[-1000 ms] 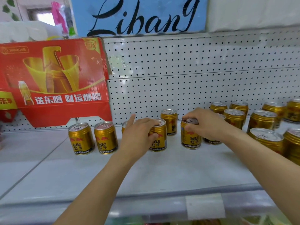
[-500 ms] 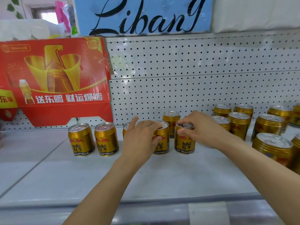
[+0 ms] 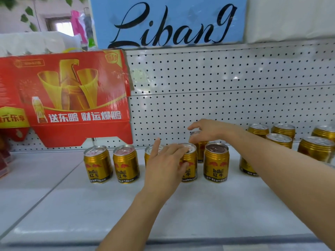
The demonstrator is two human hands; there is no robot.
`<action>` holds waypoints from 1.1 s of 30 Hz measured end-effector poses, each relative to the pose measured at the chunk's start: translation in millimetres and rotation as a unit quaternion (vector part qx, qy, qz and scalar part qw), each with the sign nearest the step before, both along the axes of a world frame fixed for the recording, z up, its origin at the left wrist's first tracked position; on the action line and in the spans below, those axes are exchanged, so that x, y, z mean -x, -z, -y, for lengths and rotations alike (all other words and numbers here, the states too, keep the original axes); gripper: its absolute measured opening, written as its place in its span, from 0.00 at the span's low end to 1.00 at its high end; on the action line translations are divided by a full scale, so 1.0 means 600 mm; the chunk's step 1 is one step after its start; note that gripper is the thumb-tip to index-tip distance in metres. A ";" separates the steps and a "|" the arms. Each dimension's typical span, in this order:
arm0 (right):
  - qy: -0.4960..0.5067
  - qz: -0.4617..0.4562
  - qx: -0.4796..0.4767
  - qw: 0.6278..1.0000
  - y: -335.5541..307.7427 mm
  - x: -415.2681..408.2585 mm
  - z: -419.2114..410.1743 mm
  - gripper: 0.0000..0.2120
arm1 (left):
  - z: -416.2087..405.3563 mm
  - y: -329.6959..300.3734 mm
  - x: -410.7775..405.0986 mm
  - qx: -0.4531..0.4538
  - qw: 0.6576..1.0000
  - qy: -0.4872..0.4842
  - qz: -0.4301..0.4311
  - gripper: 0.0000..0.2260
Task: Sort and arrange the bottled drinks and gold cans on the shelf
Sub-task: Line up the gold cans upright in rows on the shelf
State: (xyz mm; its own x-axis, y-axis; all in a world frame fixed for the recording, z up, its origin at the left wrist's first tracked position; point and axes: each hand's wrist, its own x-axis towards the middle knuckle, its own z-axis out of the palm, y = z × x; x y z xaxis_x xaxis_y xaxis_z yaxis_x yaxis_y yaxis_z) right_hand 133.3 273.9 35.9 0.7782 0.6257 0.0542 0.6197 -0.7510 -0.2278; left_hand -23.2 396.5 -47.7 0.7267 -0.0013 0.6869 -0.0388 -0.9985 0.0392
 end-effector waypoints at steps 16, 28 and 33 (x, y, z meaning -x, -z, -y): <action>-0.088 0.002 -0.299 0.950 -0.108 0.125 0.035 0.28 | -0.030 -0.088 0.068 0.357 0.924 0.130 -0.033 0.32; -0.042 0.038 -0.212 0.976 -0.039 0.316 -0.102 0.26 | -0.124 -0.061 0.185 0.430 0.884 0.145 -0.114 0.31; -0.019 0.036 -0.184 0.982 -0.011 0.366 -0.163 0.26 | -0.165 -0.034 0.233 0.464 0.864 0.156 -0.118 0.29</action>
